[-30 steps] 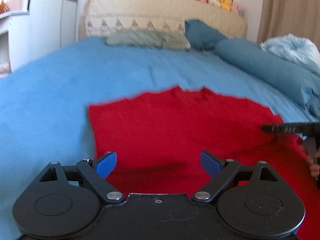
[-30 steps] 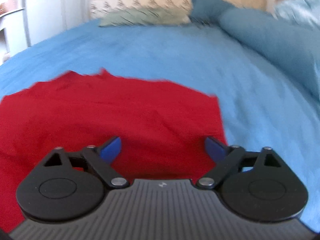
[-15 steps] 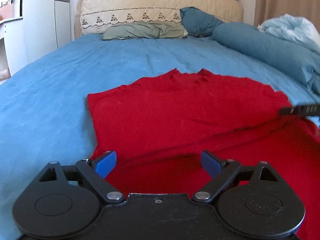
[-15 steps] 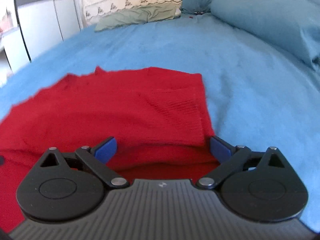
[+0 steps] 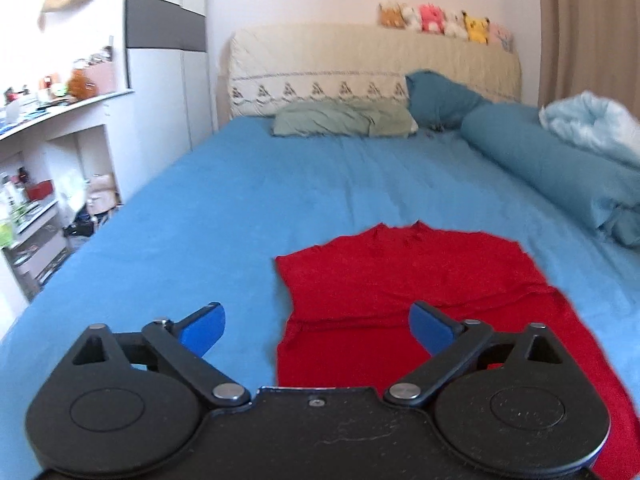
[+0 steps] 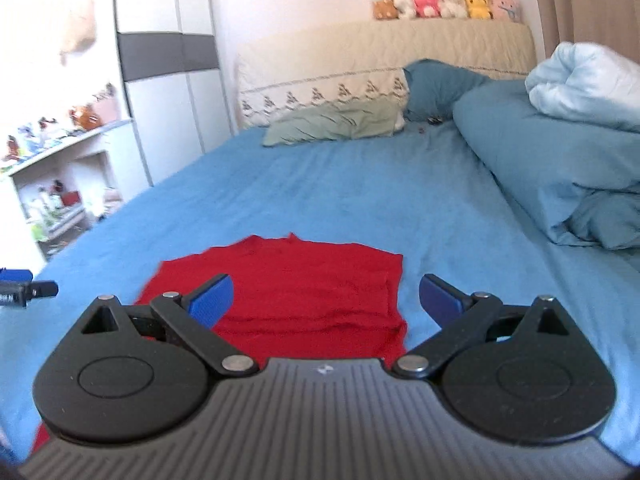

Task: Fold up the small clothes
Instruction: 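Move both tools to the sweater hem and close on it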

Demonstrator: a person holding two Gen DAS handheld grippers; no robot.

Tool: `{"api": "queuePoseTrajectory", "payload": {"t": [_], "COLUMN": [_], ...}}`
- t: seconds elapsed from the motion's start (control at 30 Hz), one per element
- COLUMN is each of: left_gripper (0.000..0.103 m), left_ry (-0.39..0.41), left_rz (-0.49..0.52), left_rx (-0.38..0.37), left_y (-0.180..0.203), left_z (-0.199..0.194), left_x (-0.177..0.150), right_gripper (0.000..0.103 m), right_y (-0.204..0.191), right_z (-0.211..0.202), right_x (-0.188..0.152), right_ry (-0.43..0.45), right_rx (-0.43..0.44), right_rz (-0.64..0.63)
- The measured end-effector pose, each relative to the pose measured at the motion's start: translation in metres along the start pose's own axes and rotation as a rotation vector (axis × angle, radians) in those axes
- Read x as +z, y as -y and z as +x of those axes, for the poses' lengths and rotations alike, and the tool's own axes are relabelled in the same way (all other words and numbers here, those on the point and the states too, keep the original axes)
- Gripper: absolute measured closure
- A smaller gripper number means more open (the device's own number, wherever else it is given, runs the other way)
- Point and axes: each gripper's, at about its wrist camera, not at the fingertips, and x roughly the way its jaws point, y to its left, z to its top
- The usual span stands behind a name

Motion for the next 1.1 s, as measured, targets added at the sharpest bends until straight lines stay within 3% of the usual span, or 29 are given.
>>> {"api": "queuePoseTrajectory", "payload": {"t": [0.13,0.27,0.43,0.6,0.73,0.93,1.1], "left_gripper": [0.002,0.002,0.013,0.022,0.038,0.042,0.053], "left_ry": [-0.032,-0.123,-0.219,-0.270,-0.318,-0.324,-0.319], "left_rz": [-0.036,-0.095,-0.186,-0.238,-0.234,-0.168,-0.165], "left_rx": [-0.012,-0.037,-0.040,-0.021,-0.026,-0.011,-0.010], "left_y": [-0.004,-0.006,-0.012,-0.017,-0.018,-0.010,-0.008], "left_z": [-0.051,-0.064,-0.056,-0.046,-0.037,-0.033,-0.034], "left_x": [-0.027,-0.069,-0.126,-0.164,-0.174,-0.182,-0.184], "right_gripper": [0.000,0.000,0.000,0.000,0.012,0.020,0.032], "right_y": [-0.003,-0.003,0.001,0.002,0.001,-0.007,-0.005], "right_z": [-0.053,-0.082,-0.084,-0.067,-0.058,-0.052,-0.047], "right_x": [-0.022,-0.063,-0.124,-0.172,-0.192,-0.201,-0.207], "right_ry": [-0.034,-0.102,-0.215,-0.282,-0.333,-0.361,-0.391], "right_rx": [-0.028,-0.060,-0.095,-0.138,-0.209,-0.215,-0.207], "right_rz": [-0.028,-0.047,0.015,0.070,0.074,0.022,0.031]}}
